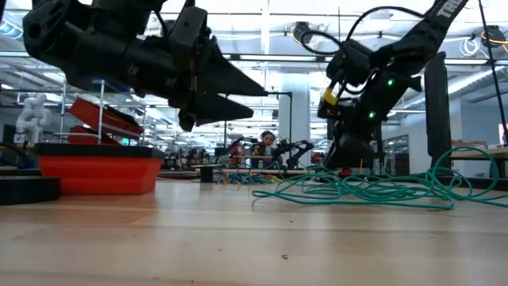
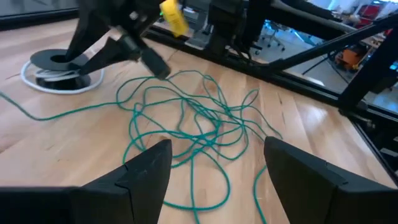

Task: Coil cords
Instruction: Uncoil the white wire from the spool

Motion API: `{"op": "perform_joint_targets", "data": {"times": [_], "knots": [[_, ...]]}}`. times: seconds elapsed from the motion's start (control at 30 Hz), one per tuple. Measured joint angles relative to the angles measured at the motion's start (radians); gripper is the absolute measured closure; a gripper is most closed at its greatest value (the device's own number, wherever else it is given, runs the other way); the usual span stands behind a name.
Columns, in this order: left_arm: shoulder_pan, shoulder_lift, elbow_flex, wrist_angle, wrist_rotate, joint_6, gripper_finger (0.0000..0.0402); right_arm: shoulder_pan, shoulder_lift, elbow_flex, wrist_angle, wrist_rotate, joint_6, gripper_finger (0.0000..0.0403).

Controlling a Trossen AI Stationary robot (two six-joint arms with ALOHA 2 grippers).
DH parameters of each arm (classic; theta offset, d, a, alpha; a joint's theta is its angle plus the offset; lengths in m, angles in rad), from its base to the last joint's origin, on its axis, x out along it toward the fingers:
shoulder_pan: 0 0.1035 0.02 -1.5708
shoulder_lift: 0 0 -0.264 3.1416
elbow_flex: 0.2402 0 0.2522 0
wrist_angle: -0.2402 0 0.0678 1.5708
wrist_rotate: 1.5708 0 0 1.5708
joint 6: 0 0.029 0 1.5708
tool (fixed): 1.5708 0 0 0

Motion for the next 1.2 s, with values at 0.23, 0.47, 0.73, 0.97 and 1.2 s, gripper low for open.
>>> {"op": "perform_joint_targets", "data": {"times": [0.23,0.47,0.73,0.97,1.2], "knots": [[-0.002,0.0,0.004,-0.012,0.009,0.021,0.0139,-0.003,0.019,0.0,0.023,0.107,-0.011,0.03],[-0.002,0.0,0.004,-0.015,0.009,0.029,0.0139,-0.004,0.022,0.0,0.027,0.103,-0.036,0.03],[-0.001,0.0,0.004,-0.041,0.009,0.029,0.0139,-0.028,0.022,0.0,0.029,0.067,-0.012,0.03],[-0.001,0.0,0.004,-0.041,0.009,0.03,0.0139,-0.037,0.022,0.0,0.028,0.105,0.007,0.0325],[-0.001,0.0,0.004,-0.041,0.009,0.048,0.0139,-0.037,0.022,0.0,0.03,0.084,0.039,0.0396]]}}
